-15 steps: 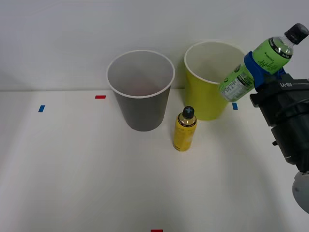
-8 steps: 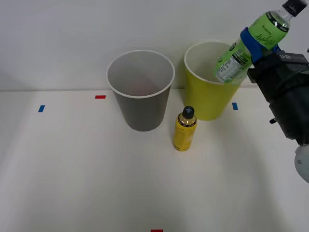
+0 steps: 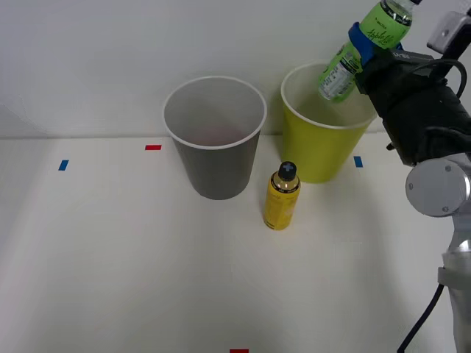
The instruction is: Put cans in the gray bin, plastic bottles in the light green bin
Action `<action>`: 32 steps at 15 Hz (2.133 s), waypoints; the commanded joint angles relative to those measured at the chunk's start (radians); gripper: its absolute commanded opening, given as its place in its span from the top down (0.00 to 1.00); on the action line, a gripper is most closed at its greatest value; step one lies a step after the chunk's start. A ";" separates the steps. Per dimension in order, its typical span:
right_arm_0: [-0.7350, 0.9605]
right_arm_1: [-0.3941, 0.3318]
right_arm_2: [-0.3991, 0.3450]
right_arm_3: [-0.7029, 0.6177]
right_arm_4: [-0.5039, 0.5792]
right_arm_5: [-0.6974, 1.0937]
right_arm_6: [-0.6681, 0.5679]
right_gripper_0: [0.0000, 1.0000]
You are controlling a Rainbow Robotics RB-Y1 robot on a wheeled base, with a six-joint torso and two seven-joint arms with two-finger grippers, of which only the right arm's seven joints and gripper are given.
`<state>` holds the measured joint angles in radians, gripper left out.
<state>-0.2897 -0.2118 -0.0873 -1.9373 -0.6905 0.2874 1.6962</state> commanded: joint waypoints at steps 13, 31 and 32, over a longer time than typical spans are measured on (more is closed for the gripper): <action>-0.091 0.014 0.015 0.136 0.086 -0.028 0.022 0.68; 0.093 -0.064 0.069 0.035 -0.070 -0.286 -0.001 0.34; 0.161 -0.080 0.064 -0.015 -0.092 -0.321 -0.003 0.34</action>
<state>-0.2016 -0.2667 -0.0257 -1.8908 -0.7521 0.0171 1.6961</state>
